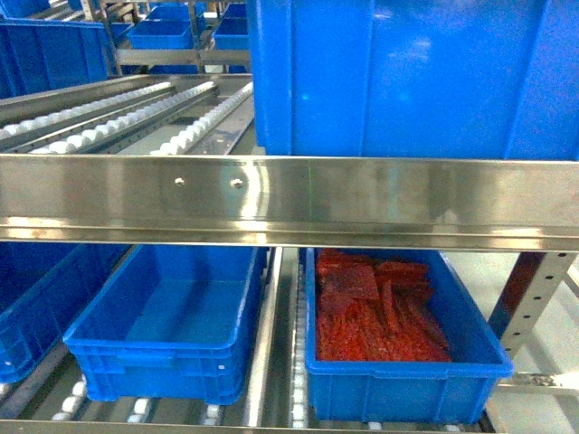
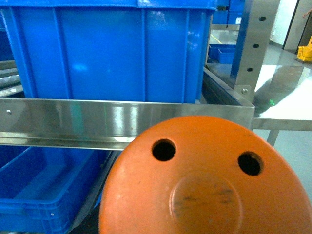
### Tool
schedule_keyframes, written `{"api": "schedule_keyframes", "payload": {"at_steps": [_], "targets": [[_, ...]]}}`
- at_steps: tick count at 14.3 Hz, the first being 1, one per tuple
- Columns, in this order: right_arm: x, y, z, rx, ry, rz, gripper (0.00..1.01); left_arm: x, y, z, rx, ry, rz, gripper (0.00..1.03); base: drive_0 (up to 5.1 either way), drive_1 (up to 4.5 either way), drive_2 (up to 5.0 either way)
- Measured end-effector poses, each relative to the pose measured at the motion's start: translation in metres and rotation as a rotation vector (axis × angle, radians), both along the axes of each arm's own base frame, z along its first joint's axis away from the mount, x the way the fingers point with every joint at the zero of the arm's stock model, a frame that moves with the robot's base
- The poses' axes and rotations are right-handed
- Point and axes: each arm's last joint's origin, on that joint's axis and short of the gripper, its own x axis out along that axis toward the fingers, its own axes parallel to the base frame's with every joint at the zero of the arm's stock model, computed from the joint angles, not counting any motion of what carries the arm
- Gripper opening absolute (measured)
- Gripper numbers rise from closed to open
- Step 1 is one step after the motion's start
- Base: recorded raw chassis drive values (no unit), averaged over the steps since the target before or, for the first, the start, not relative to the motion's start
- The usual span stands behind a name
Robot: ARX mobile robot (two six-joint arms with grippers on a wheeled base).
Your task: Sort blue parts and orange caps into right shelf containers
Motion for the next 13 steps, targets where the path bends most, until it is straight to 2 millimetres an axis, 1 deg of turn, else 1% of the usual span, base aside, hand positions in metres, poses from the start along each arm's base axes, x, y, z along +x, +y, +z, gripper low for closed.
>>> {"api": "schedule_keyframes", "payload": {"at_steps": [6,10,13], "targets": [[0.0000,0.0000,0.0001,0.000,-0.001,0.000,0.44,0.0000,0.0000,0.0001,0.000,-0.002,0.000,0.43,-5.0,3.19,1.4],[0.0000,0.0000,0.0001,0.000,-0.001,0.000,0.44,0.0000,0.0000,0.0000,0.000,0.000,0.000,0.43,-4.9,2.49,2.5],[0.0000,0.0000,0.0003,0.000,-0.003,0.000,0.44,0.0000,0.0000,-0.0001,0.000,0.001,0.000,0.43,-4.5,0.97,3.9]]}}
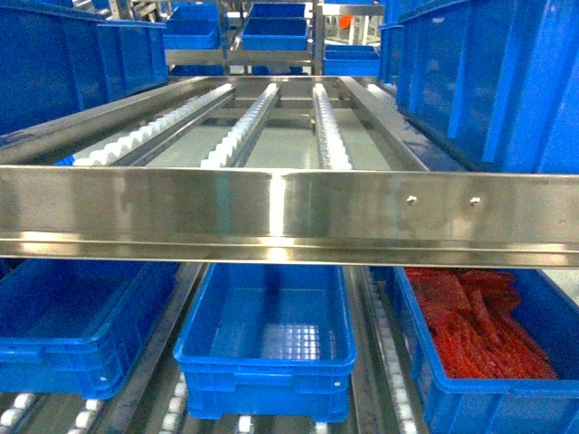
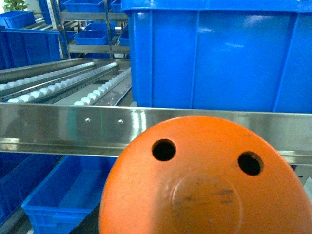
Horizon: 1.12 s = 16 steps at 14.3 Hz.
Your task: Sort blue parts and orange caps into right shelf containers
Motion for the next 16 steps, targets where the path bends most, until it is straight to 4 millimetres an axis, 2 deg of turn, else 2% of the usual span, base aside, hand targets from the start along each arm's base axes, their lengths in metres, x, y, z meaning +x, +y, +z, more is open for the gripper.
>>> {"api": "schedule_keyframes", "payload": {"at_steps": [13,16], "targets": [[0.0000,0.0000,-0.0003,0.000,0.003,0.000,0.44,0.0000,0.0000,0.0000,0.000,0.000,0.000,0.43,-4.8,2.51,2.4],[0.0000,0.0001,0.0000,0.000,0.000,0.003,0.44,0.0000,0.0002,0.0000,0.000,0.000,0.006,0.43,0.0,0.00,0.0]]}}
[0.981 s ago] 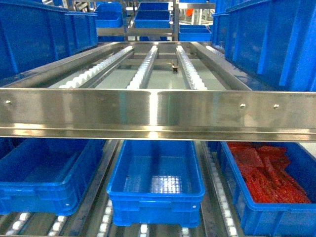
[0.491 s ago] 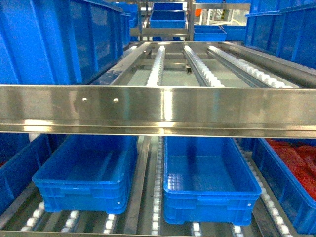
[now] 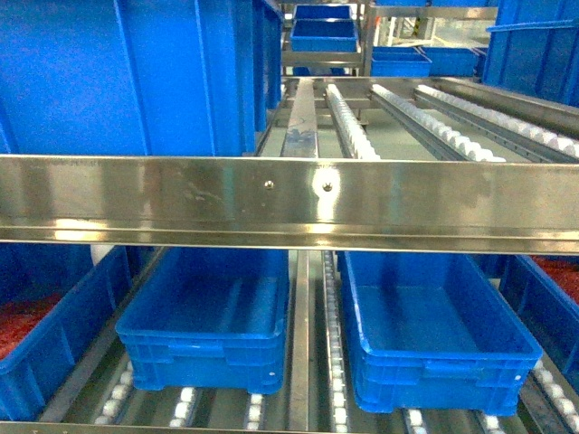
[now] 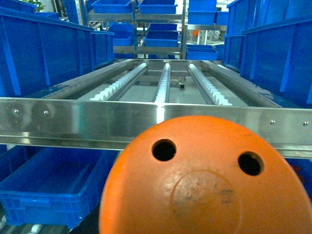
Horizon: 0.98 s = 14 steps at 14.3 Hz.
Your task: Sort blue parts and orange caps into right shelf containers
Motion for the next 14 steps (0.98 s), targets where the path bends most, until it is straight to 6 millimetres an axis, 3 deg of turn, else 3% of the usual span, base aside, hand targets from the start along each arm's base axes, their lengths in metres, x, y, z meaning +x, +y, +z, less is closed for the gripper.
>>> {"api": "schedule_keyframes", "payload": {"at_steps": [14], "targets": [[0.0000,0.0000,0.0001,0.000,-0.001,0.000,0.44,0.0000,-0.0001,0.0003,0.000,-0.003,-0.004,0.43,0.0,0.00,0.0]]}}
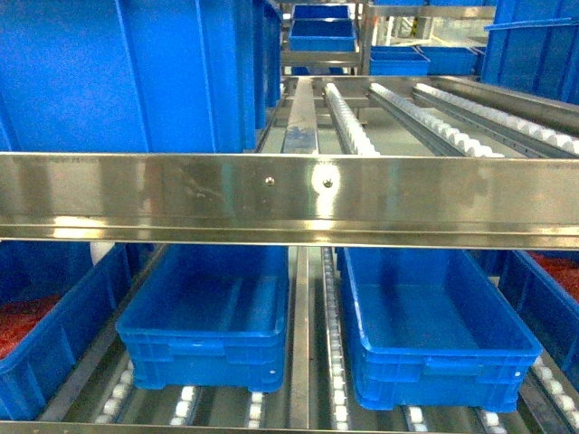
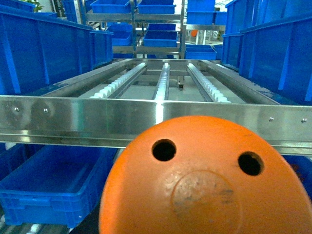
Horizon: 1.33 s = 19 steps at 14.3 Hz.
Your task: Sort blue parts and orange caps into right shelf containers
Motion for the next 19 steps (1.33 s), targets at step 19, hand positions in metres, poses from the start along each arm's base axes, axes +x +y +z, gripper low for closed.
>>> {"api": "schedule_keyframes", "payload": {"at_steps": [19], "targets": [[0.0000,-0.0001,-0.0001,-0.003,0.001,-0.002,0.44,0.0000,-0.0001,-0.0002,-0.001,0.002,-0.003,0.43,0.0,0.00,0.0]]}}
